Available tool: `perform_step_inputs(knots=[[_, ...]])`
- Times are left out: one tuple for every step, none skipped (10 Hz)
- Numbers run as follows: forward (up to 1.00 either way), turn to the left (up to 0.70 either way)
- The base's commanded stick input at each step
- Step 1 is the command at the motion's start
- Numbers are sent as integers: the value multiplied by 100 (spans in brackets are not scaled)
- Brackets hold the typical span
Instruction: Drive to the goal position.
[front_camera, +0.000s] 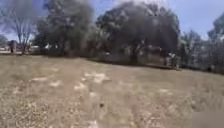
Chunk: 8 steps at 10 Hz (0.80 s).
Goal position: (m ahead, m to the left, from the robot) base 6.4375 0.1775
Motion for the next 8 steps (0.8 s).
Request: perform_step_inputs(knots=[[70, 0], [70, 0], [70, 0], [70, 0], [70, 0], [70, 0], [70, 0], [70, 0]])
